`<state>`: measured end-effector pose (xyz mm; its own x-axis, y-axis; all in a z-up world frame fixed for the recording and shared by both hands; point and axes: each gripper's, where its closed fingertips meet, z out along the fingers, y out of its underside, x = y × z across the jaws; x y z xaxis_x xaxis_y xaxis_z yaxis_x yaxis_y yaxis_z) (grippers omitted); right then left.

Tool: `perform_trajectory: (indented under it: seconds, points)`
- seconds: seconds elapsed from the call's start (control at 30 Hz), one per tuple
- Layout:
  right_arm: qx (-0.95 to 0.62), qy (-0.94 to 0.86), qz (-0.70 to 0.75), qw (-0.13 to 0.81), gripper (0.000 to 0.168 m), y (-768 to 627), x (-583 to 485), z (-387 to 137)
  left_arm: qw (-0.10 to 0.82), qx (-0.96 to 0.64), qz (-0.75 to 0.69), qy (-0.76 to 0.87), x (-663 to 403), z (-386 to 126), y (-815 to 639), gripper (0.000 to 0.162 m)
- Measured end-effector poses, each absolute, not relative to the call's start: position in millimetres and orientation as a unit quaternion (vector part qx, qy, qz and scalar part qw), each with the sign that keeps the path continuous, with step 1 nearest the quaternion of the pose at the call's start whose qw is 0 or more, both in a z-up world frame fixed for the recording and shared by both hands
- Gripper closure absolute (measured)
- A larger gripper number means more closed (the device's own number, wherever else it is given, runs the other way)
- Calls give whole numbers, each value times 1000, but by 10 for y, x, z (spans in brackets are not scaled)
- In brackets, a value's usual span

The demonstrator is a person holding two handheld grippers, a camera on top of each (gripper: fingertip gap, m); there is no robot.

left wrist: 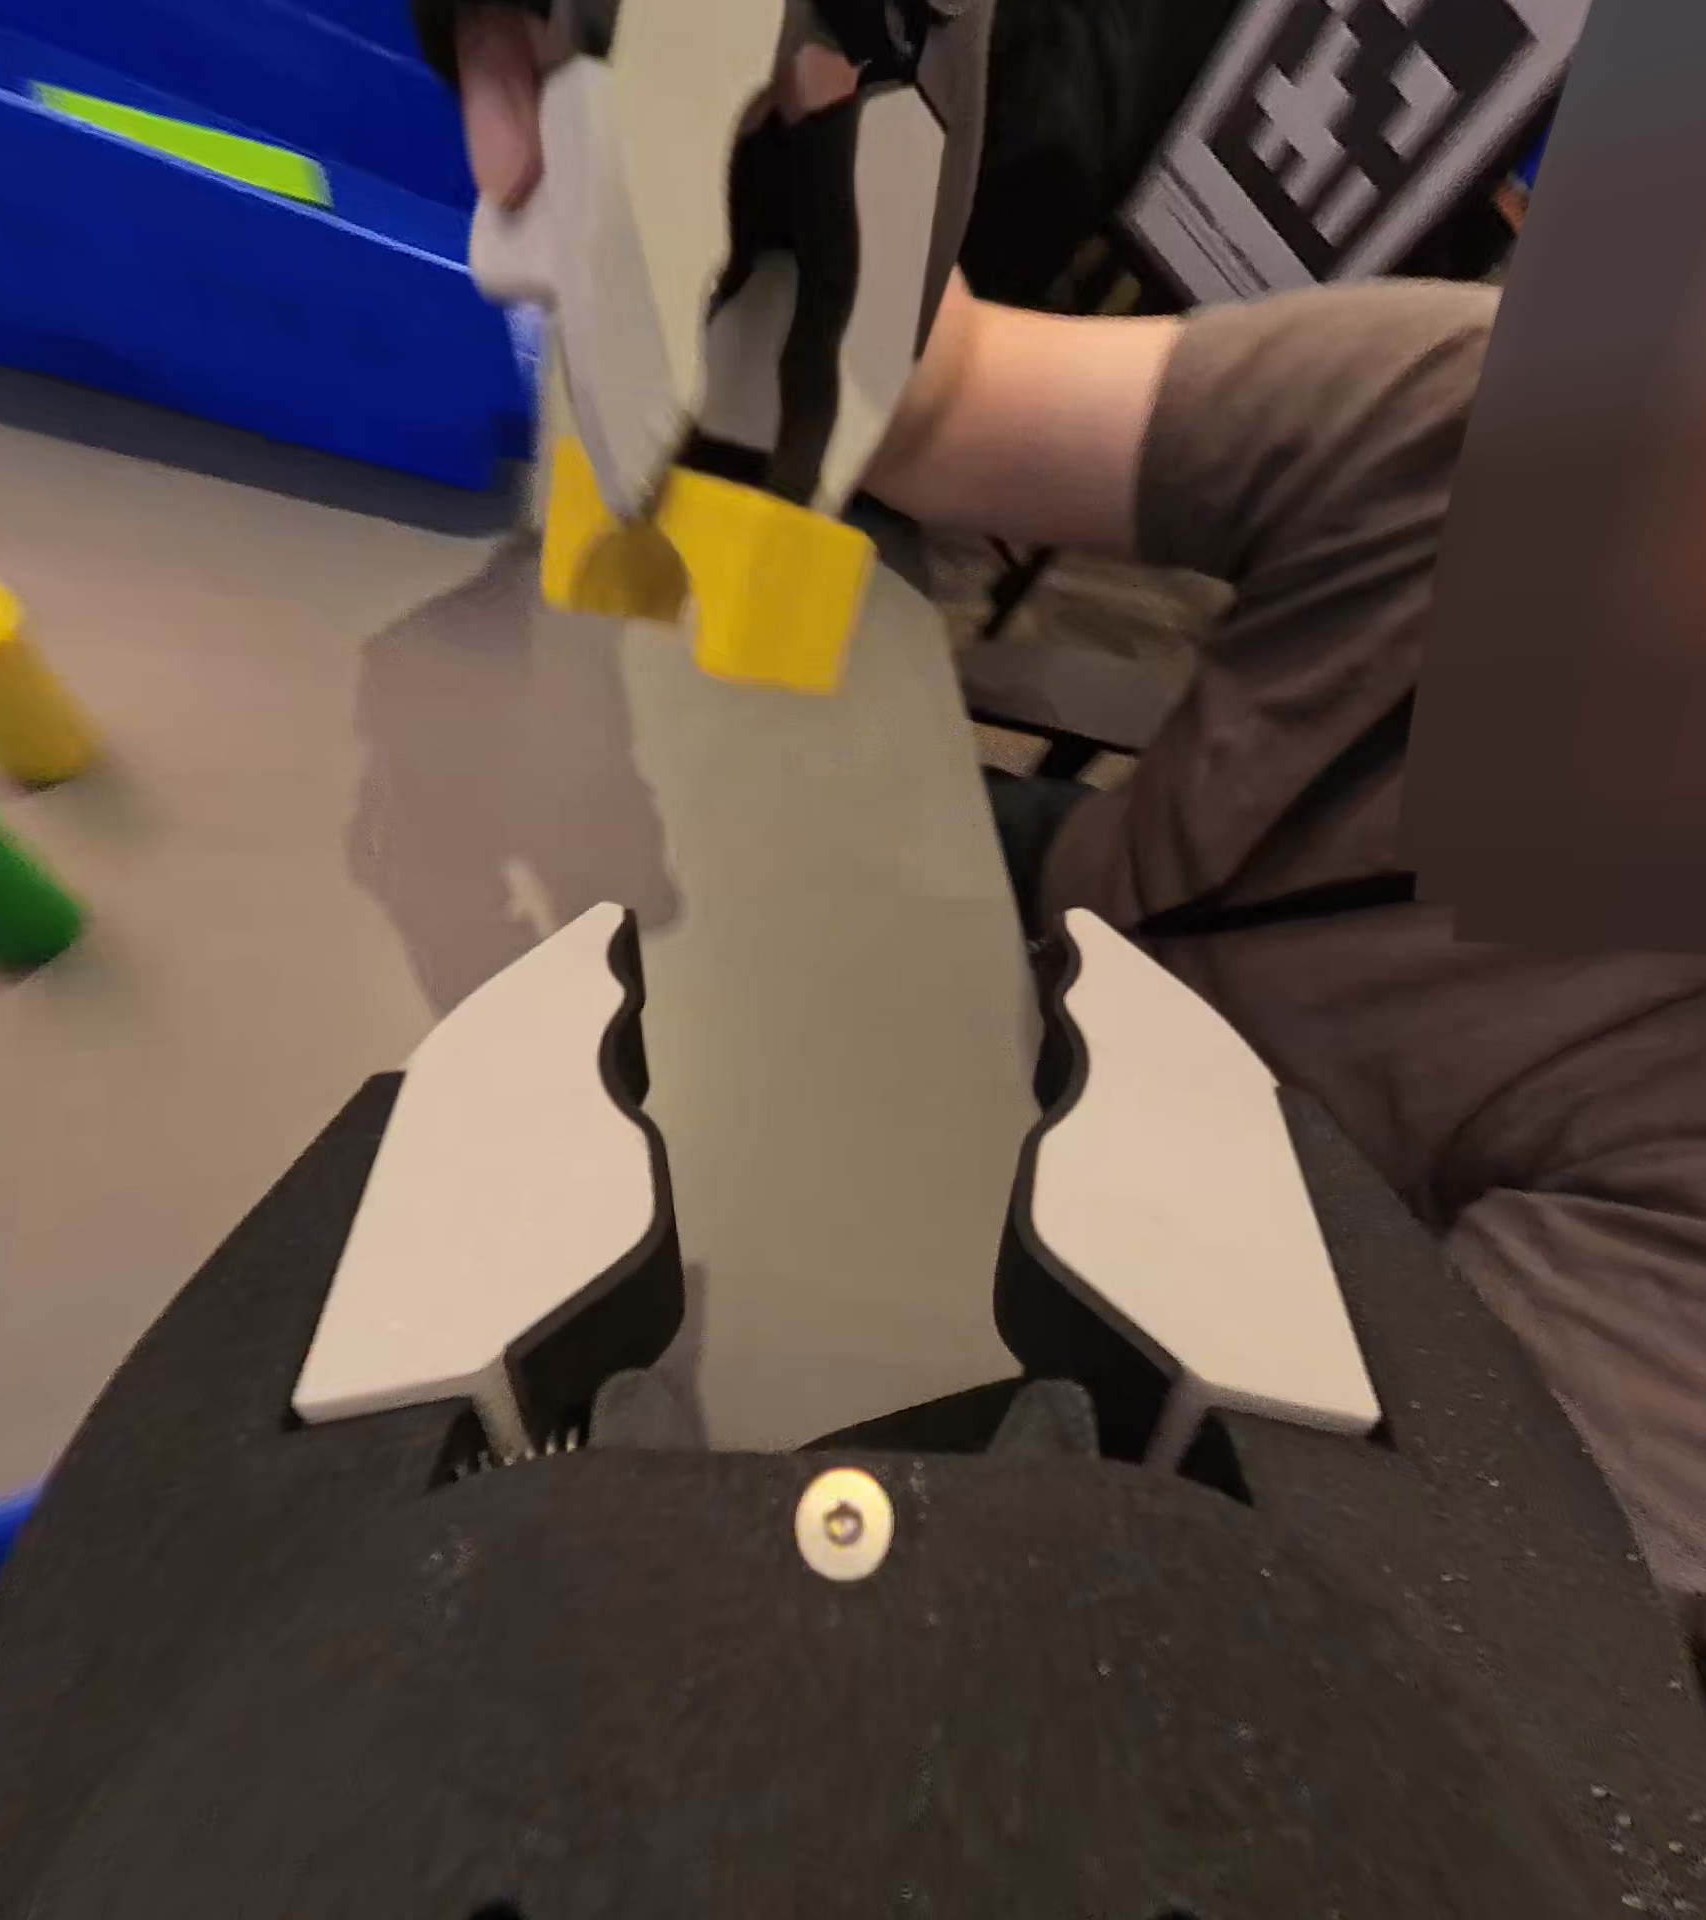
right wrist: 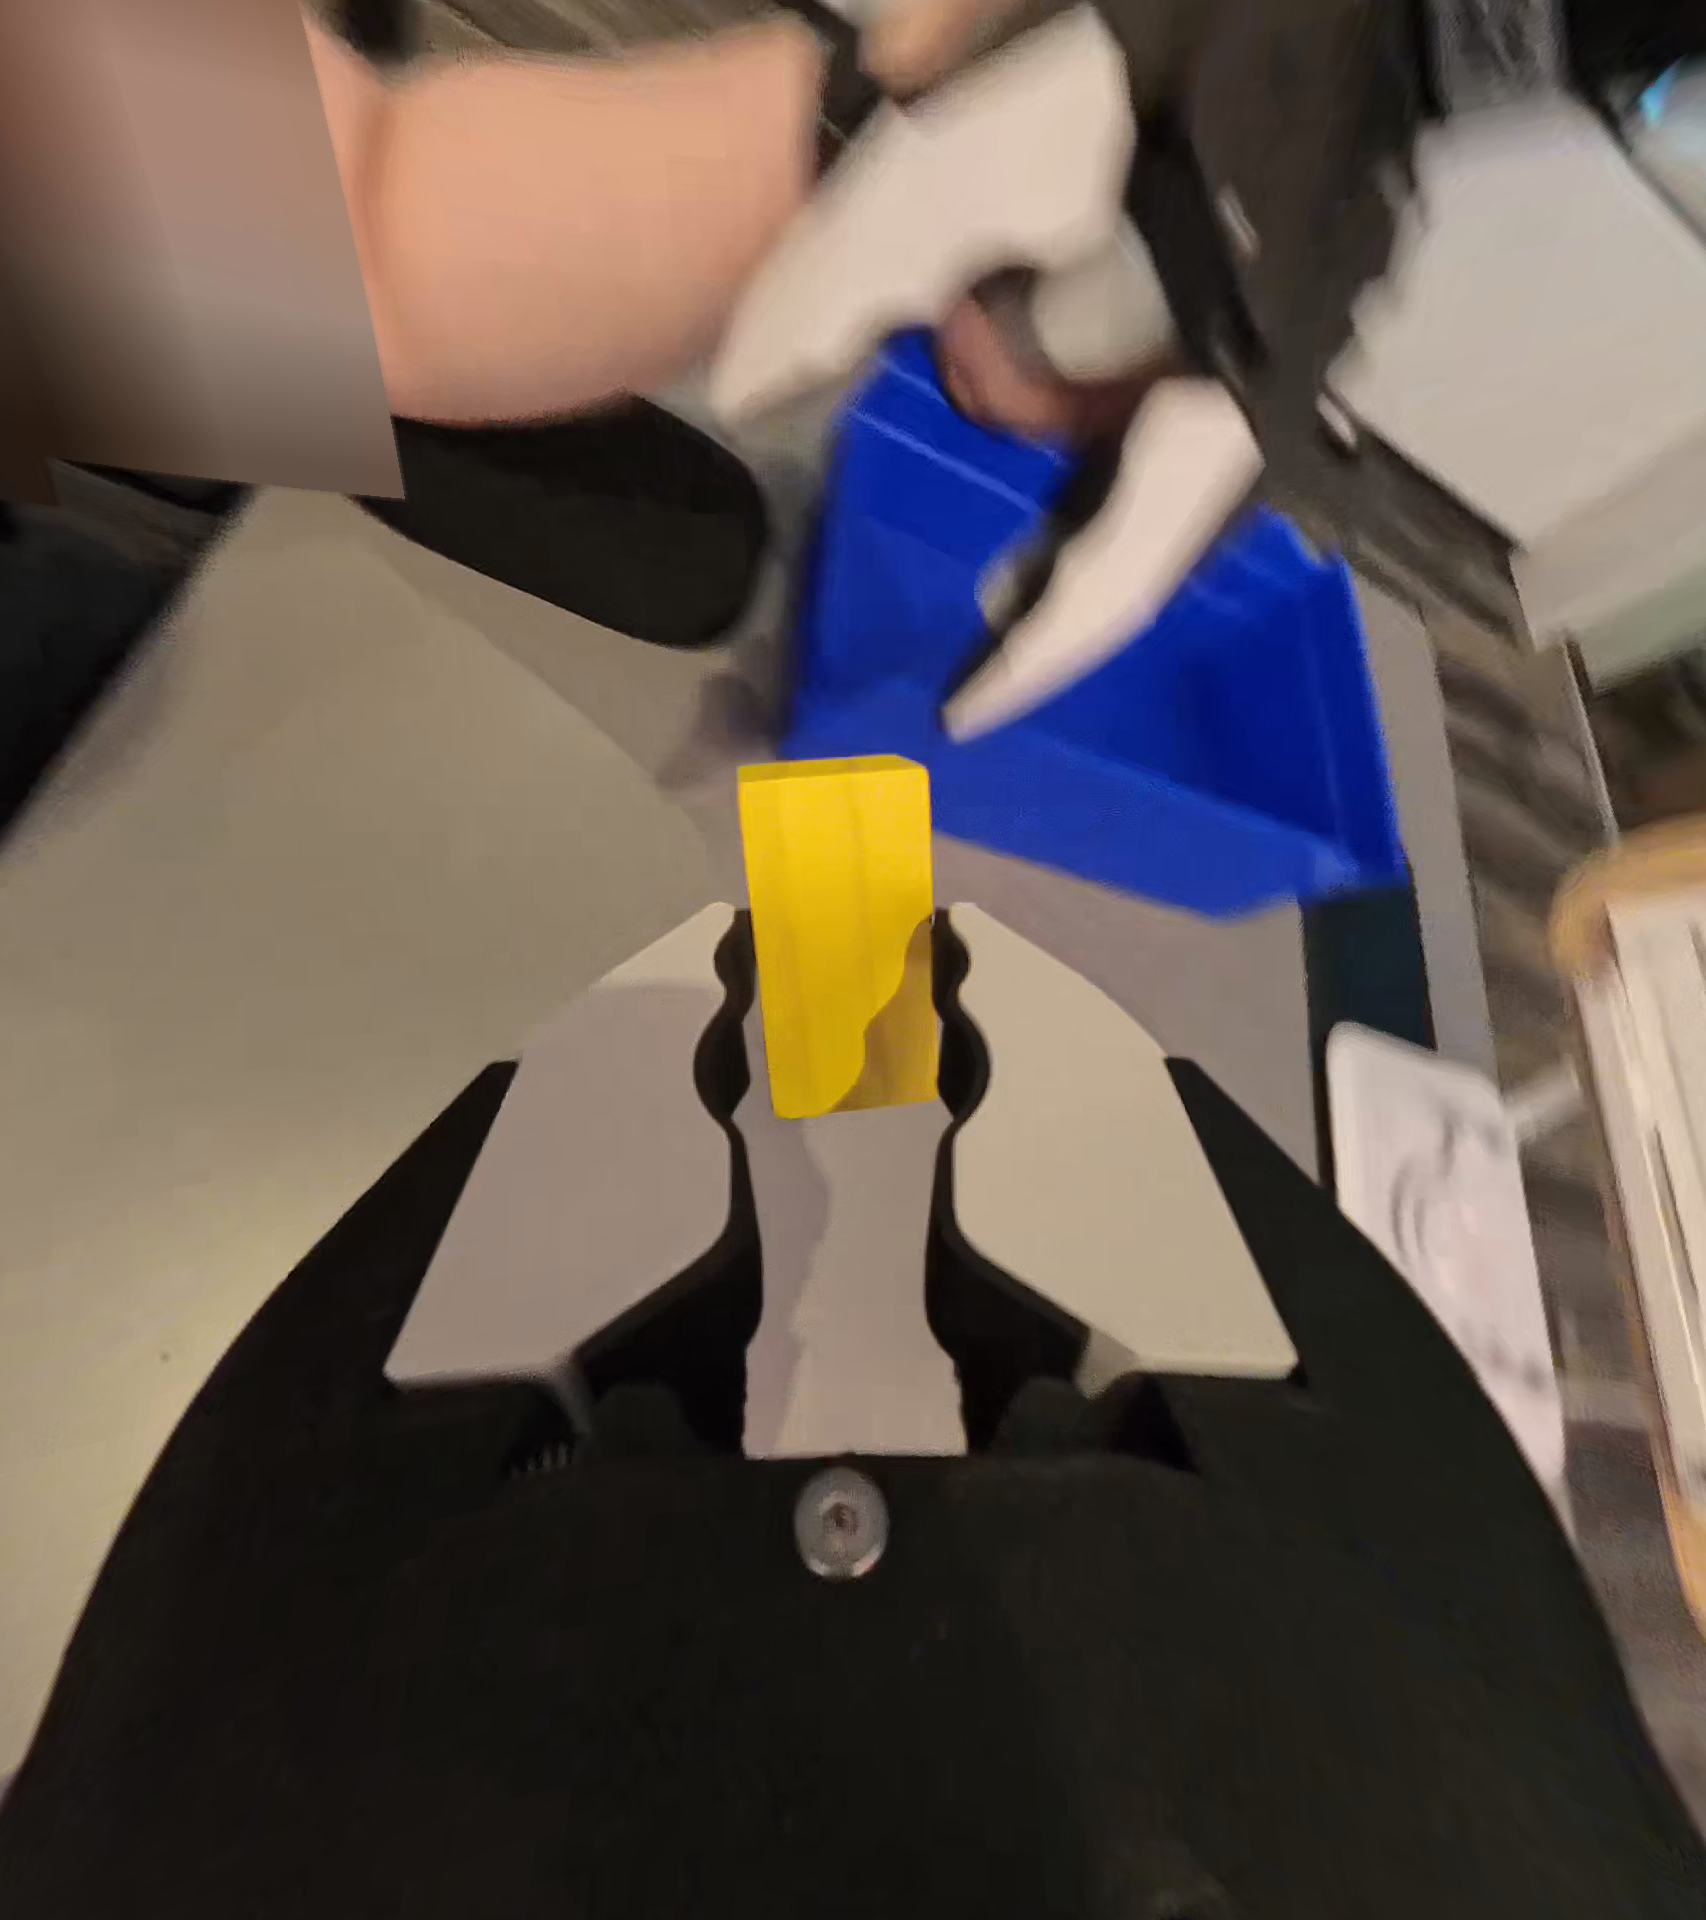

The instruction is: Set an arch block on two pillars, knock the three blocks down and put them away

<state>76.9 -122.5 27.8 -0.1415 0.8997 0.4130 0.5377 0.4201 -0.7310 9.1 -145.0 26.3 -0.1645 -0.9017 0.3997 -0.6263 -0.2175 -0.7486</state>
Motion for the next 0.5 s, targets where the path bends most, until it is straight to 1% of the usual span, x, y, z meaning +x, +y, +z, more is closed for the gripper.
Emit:
perform_trajectory:
  seconds: [0.07, 0.13, 0.23, 0.37, 0.5]
  points:
    - [-585, -683, 170, 404, 134, -794, 967, 209, 191, -654, -453, 575, -86, 365, -1276, 91]
    - [-636, -662, 146, 369, 134, -458, 1066, 76, 220, -670, -447, 550, -222, 438, -1171, 96]
    - [-704, -636, 146, 280, 134, -108, 1084, -200, 235, -675, -446, 538, -327, 495, -1139, 97]
    - [-726, -648, 77, 218, 134, 212, 1088, -489, 239, -674, -433, 548, -332, 486, -1153, 97]
    - [-733, -652, 49, 186, 134, 352, 1068, -634, 229, -671, -427, 562, -269, 448, -1197, 97]
